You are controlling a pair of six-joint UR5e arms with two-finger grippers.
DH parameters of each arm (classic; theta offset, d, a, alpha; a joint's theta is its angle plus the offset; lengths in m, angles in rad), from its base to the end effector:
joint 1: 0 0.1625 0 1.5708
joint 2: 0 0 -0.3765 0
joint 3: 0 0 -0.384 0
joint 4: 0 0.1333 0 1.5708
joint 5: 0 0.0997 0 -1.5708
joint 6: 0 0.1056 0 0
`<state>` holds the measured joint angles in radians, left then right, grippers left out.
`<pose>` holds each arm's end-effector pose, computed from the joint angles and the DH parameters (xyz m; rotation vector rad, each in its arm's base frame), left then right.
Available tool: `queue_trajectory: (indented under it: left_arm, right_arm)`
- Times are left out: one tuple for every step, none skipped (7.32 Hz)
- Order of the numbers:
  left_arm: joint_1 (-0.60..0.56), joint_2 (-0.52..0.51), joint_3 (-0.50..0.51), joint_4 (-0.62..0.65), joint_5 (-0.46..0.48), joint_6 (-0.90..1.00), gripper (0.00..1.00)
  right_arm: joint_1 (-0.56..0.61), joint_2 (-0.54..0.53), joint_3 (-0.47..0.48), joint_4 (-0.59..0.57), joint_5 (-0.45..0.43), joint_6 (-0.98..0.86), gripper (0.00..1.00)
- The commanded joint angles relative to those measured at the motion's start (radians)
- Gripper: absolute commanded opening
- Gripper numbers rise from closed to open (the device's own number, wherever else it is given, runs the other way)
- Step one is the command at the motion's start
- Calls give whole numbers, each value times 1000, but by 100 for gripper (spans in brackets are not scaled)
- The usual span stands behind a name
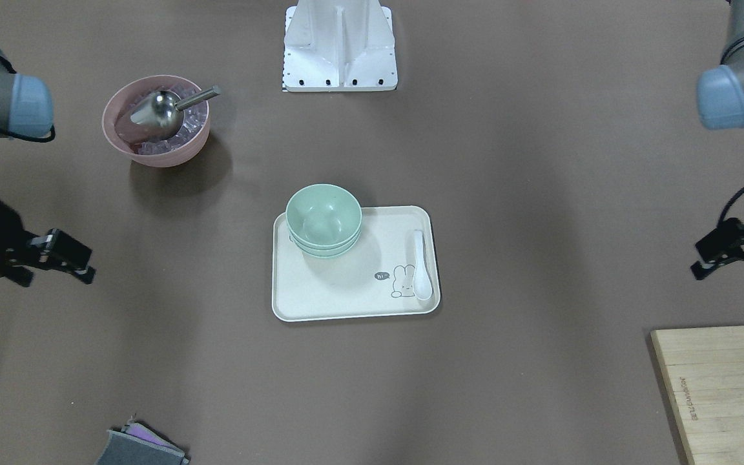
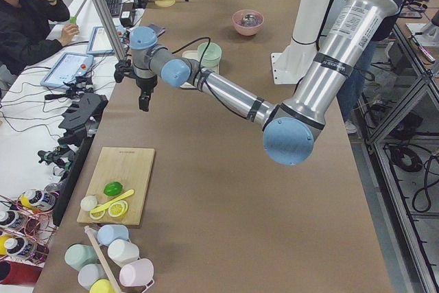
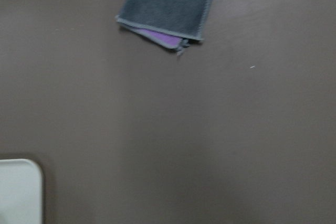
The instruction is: Stack green bowls together
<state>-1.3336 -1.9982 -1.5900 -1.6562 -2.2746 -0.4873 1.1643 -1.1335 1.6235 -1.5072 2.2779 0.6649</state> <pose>0.0847 -0.6268 0.3581 0.2328 0.8217 -0.0476 -0.1878 -0.5999 0.3387 0.1042 -0.8614 0.0463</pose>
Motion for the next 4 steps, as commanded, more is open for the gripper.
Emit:
queue_trajectory:
  left_arm:
    - [-120,62,5,103,18,256,98]
    - [-172,65,37,131,29,295,98]
    - [-224,120,25,156,2,299,98]
    - [-243,151,37,159,-28,300,98]
  right_arm:
    - [116,-72,-5,-251,-60,-430,100]
    - [155,-136,-5,-255,-54,-480,100]
    - [197,-210,-7,-239,-48,-543,100]
    - [257,-247,-28,-239,-34,-626,100]
